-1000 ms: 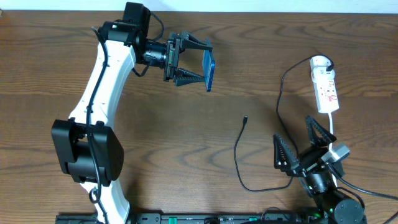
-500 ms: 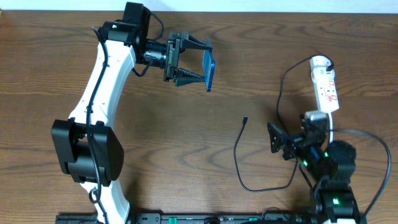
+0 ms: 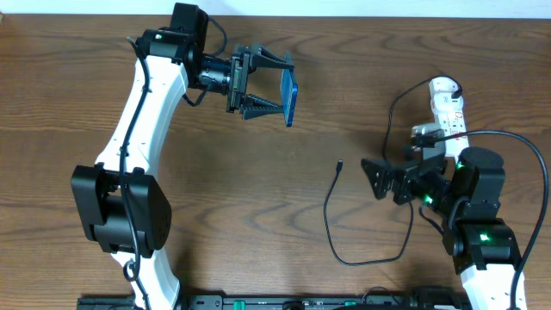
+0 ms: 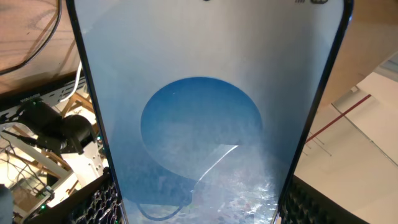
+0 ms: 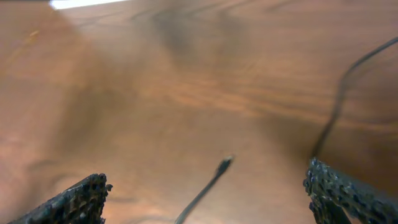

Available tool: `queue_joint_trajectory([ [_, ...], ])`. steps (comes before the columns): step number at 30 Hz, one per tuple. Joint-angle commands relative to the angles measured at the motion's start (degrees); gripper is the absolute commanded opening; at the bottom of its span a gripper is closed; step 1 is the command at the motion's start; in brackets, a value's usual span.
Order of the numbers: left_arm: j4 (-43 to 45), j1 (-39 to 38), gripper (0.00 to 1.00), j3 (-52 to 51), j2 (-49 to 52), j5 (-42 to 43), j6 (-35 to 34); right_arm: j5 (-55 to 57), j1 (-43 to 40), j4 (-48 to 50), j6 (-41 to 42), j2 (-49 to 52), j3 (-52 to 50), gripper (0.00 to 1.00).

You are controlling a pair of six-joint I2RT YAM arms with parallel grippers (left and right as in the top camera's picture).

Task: Plug charger to phone and switch on socket
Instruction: 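Raise the right arm and swing the right gripper toward the phone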

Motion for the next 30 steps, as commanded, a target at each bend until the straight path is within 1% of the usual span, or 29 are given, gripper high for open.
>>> queue_joint_trajectory([
  [1,0.09,0.28,0.61,0.66,-1.86,3.19,0.09,-7.82,-0.09,-0.63,-0.42,0.46,0.68,0.99],
  [10,0.07,0.26,0.61,0.63,-1.86,3.21,0.09,-6.10,-0.09,-0.68,0.94,0.83,0.68,0.99],
  [13,0.07,0.26,0.61,0.66,-1.86,3.21,0.09,-5.07,-0.09,-0.70,2.80,0.83,0.68,0.99],
  [15,0.07,0.26,0.61,0.63,-1.86,3.21,0.09,-5.09,-0.09,-0.72,4.15,0.83,0.68,0.99],
  [25,0.09,0.26,0.61,0.63,-1.86,3.21,0.09,-5.05,-0.07,-1.05,5.86,0.85,1.55,0.99],
  [27,0.09,0.26,0.61,0.66,-1.86,3.19,0.09,-4.70,-0.02,-2.89,5.86,1.07,3.56,0.99],
  [29,0.07,0.26,0.61,0.63,-1.86,3.19,0.09,-2.49,0.00,-7.82,5.79,2.16,7.93,0.99],
  [30,0.09,0.26,0.61,0.66,-1.86,3.19,0.09,-2.01,0.20,-11.02,4.24,3.32,11.10,0.99],
])
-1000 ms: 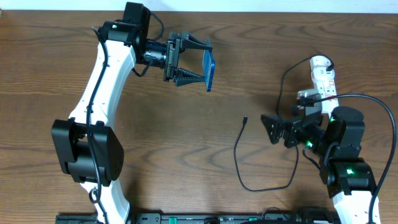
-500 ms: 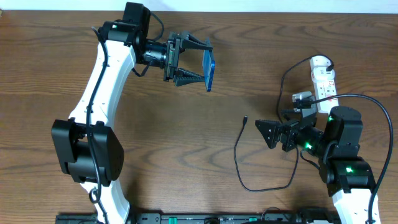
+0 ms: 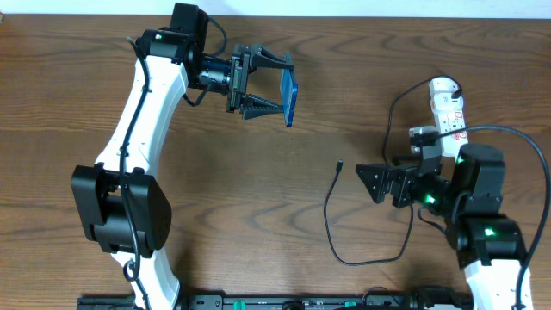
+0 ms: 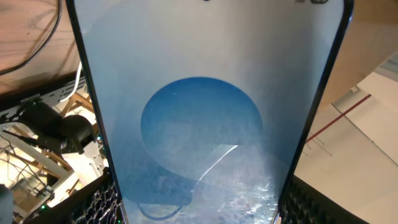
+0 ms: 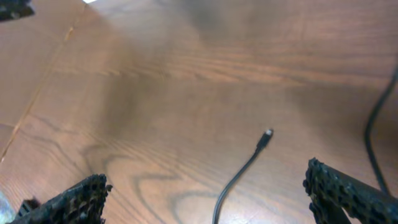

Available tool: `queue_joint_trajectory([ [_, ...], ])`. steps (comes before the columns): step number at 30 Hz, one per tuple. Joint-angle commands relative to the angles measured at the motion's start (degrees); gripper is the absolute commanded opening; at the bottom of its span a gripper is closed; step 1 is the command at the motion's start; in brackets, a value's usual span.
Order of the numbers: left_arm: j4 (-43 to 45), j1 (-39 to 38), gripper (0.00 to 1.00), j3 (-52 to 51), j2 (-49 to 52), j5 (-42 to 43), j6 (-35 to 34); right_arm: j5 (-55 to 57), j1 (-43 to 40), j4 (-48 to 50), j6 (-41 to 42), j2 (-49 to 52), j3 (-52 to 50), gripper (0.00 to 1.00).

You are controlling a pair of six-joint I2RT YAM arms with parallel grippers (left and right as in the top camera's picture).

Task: Plug charger to phone and switch on socket
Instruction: 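Raise the right arm and swing the right gripper toward the phone, then grasp the phone's side edge with the right gripper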

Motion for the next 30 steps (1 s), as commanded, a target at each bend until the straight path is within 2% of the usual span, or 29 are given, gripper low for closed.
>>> queue_joint_trajectory([
  [1,0.07,0.26,0.61,0.63,-1.86,3.19,0.09,2.21,0.46,-5.18,-2.38,2.14,7.98,0.99],
  [5,0.09,0.26,0.61,0.66,-1.86,3.19,0.09,6.69,3.98,-11.26,-2.99,5.44,15.61,0.99],
  [8,0.09,0.26,0.61,0.63,-1.86,3.19,0.09,7.54,9.77,-14.38,-2.97,8.90,21.11,0.99],
  [11,0.09,0.26,0.61,0.66,-1.86,3.19,0.09,14.82,17.46,-18.95,-0.37,12.96,27.45,0.99],
  [15,0.09,0.26,0.61,0.63,-1.86,3.19,0.09,17.90,23.19,-22.58,0.20,16.35,36.20,0.99],
  [21,0.09,0.26,0.61,0.63,-1.86,3.19,0.09,24.02,27.91,-22.27,7.02,17.70,41.83,0.99],
  [26,0.09,0.26,0.61,0.63,-1.86,3.15,0.09,25.40,32.59,-16.48,11.04,19.85,41.92,0.99],
  [30,0.09,0.26,0.61,0.63,-1.86,3.02,0.09,36.09,37.33,-12.70,16.33,22.58,41.92,0.99],
])
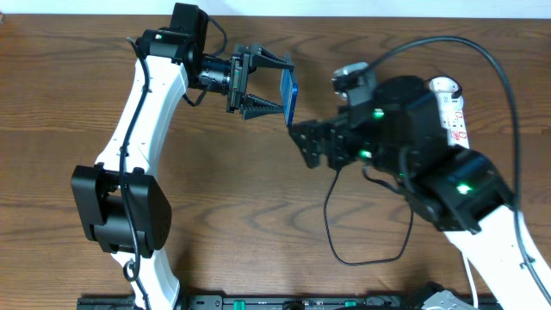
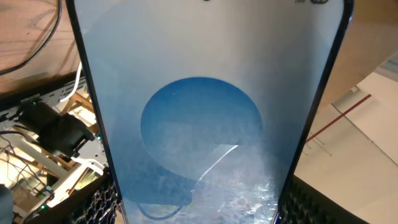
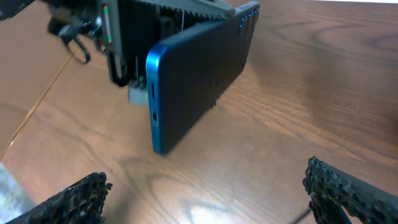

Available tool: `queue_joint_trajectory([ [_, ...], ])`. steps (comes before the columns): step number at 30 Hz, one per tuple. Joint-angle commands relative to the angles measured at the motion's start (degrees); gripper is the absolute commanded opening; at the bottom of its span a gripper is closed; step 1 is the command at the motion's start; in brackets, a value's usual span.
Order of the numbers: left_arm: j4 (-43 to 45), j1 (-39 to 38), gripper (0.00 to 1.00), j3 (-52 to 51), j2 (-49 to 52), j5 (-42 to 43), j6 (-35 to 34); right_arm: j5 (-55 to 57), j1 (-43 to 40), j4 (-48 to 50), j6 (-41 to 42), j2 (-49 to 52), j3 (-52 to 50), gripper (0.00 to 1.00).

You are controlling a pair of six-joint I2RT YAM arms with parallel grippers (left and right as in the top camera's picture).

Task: Plug charger to phone and switch on socket
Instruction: 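Grasp the phone's side edge with the right gripper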

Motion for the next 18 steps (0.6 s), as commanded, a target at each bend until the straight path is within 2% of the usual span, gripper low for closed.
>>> queue_joint_trajectory([
  [1,0.09,0.26,0.61,0.63,-1.86,2.54,0.07,9.88,3.52,1.77,5.27,1.90,0.92,0.99],
  [8,0.11,0.26,0.61,0.63,-1.86,-4.22,0.07,18.71,7.45,5.01,9.97,4.68,1.03,0.99],
  [13,0.96,0.28,0.61,0.63,-1.86,-10.45,-0.68,19.08,7.45,6.16,12.98,4.90,1.03,0.94],
  [18,3.34,0.26,0.61,0.63,-1.86,-10.49,-1.44,19.04,7.45,7.02,15.61,6.29,1.03,0.81],
])
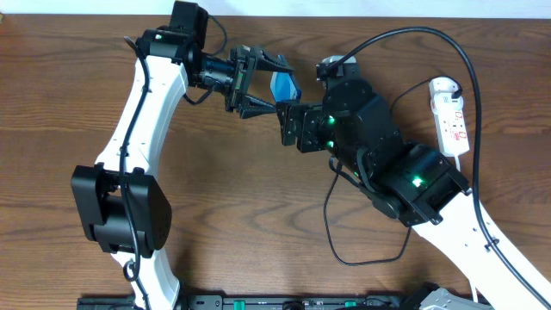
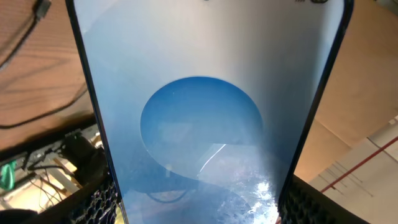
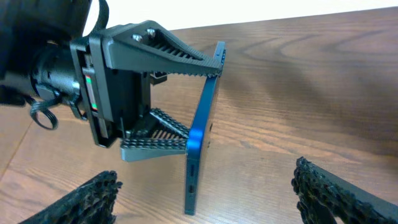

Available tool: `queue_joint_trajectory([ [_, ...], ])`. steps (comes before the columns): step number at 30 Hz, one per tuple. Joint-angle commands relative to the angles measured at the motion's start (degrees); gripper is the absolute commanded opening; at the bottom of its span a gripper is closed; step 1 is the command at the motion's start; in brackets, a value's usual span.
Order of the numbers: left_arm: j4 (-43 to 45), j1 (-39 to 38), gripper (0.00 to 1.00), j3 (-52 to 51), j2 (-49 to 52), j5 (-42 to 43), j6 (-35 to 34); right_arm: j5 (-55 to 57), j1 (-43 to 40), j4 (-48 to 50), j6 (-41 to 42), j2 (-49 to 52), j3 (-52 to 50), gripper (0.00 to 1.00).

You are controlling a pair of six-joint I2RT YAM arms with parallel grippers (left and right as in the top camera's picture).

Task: Plug charger to phone and switch on socket
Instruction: 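Grasp the phone's side edge with the right gripper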

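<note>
My left gripper (image 1: 281,86) is shut on the blue phone (image 1: 282,84) and holds it above the table at the back. The phone's screen (image 2: 205,112) fills the left wrist view. In the right wrist view the phone (image 3: 198,146) is edge-on, its bottom edge with the port turned to the camera. My right gripper (image 1: 291,127) stands open and empty just in front of that edge. The black charger cable (image 1: 328,220) lies looped on the table; its plug end is hidden under my right arm. The white socket strip (image 1: 450,112) lies at the far right.
My right arm stretches across the middle of the wooden table (image 1: 232,207) from the lower right. A thick black robot cable (image 1: 430,39) arches over the socket strip. The left arm's base stands at the lower left.
My right gripper has moved left and closer to the phone, which it now sees edge-on. The left gripper has turned the phone a little; the background behind it has shifted.
My right gripper was open, low beside the socket strip, with the cable's plug on the table ahead of it. Later it was high across the table next to the phone, and now it faces the phone's bottom edge. The left gripper held the phone throughout; the cable stayed down.
</note>
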Motion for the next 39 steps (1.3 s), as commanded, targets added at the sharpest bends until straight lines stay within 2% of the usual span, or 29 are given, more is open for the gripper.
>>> queue_joint_trajectory([
  [1,0.35,0.26,0.61,0.63,-1.86,0.33,-1.03,1.42,0.42,0.20,3.41,1.92,1.03,0.80],
  [7,0.33,0.28,0.61,0.63,-1.86,0.33,-1.03,2.10,0.42,1.18,5.55,4.94,1.03,0.76],
  [10,0.33,0.26,0.61,0.63,-1.86,0.33,-1.05,2.10,0.42,2.84,5.55,5.57,1.03,0.66],
  [14,0.33,0.26,0.61,0.63,-1.86,0.33,-1.05,2.10,0.42,4.13,5.57,6.47,1.03,0.60],
  [18,0.33,0.26,0.61,0.63,-1.86,0.33,-1.05,2.12,0.42,4.72,5.60,7.96,1.03,0.58],
  [30,0.33,0.26,0.61,0.63,-1.86,0.31,-1.01,3.54,0.42,5.70,5.53,8.44,1.01,0.42],
  [33,0.33,0.26,0.61,0.63,-1.86,0.33,-1.01,5.29,0.39,5.16,5.51,8.79,1.01,0.40],
  [35,0.33,0.26,0.61,0.63,-1.86,0.33,-1.01,5.16,0.42,5.20,5.55,9.07,1.01,0.29],
  [39,0.33,0.26,0.61,0.63,-1.86,0.33,-1.01,4.70,0.44,5.22,5.55,9.16,1.01,0.28],
])
